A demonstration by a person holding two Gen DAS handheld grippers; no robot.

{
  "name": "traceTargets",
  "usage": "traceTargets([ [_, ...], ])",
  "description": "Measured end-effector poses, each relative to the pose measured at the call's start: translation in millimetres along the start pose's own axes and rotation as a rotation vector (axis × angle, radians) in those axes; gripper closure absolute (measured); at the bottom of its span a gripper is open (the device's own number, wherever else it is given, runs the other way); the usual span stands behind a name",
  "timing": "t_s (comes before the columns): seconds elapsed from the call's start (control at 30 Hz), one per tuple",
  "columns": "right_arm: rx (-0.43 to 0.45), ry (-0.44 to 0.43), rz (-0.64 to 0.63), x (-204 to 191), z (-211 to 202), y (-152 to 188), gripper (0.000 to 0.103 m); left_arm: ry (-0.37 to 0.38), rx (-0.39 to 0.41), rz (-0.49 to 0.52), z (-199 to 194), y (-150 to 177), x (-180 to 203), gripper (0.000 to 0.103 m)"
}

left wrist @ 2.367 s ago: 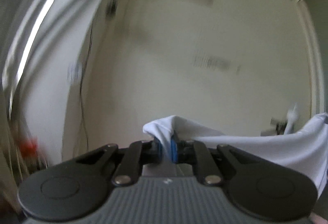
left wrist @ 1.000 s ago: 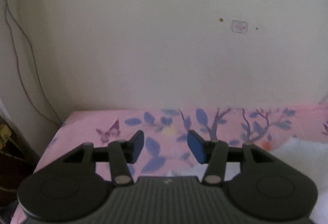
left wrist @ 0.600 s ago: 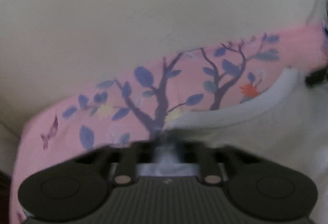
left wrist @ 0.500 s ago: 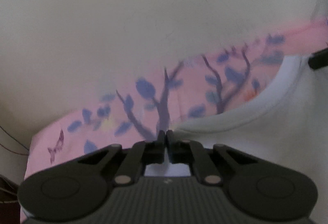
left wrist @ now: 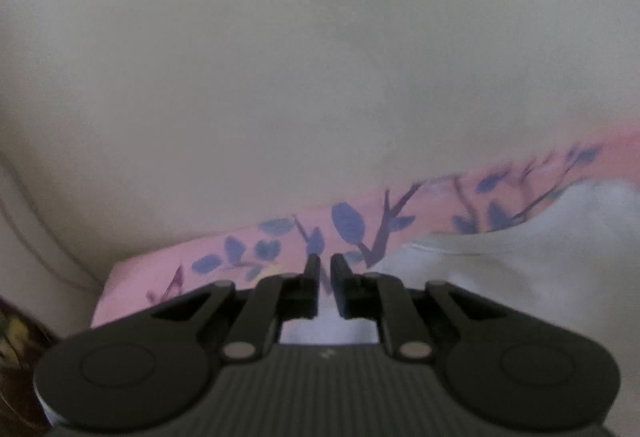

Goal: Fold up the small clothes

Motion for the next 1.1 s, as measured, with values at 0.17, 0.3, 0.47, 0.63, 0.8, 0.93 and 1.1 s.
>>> traceTargets([
  [0.17, -0.069, 0.019, 0.051, 30, -82, 104, 0.056, 0.197, 0.096, -0.068, -102, 78, -33, 0.080],
  [0.3, -0.100, -0.038, 0.081, 15, -110, 177, 0.054, 0.329, 0.077, -0.058, -125, 144, -18, 0.080],
  [0.47, -0.048, -0.063, 0.067, -7, -121, 211, 0.094, 0.418, 0.030, -0.071, -134, 200, 8, 0.080],
  [0.63, 0.050, 0.092, -0.003, 18, -132, 191, 0.103, 0.419, -0.013, -0.111, -130, 224, 12, 0.080],
  [0.8, 0.234, 0.691, -0.028, 110, -173, 127, 0.103, 0.423, -0.011, -0.153, -135, 232, 0, 0.079],
  [0.93, 0.237, 0.618, 0.010, 110, -183, 97, 0.103, 0.429, -0.001, -0.174, -135, 230, 0, 0.074],
  [1.1, 0.376, 0.552, -0.176, 30, -196, 46, 0.103, 0.478, 0.040, -0.226, -144, 226, -13, 0.074],
])
Point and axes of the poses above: each gripper's, at about its wrist camera, not at the fingertips, and z roughly the way its jaws point, x to its right, y to its underside, the point moved 4 cm from there along z, roughly the way its jaws point, and after that the axes turned 8 degrees about -x, right-handed, at the moved point
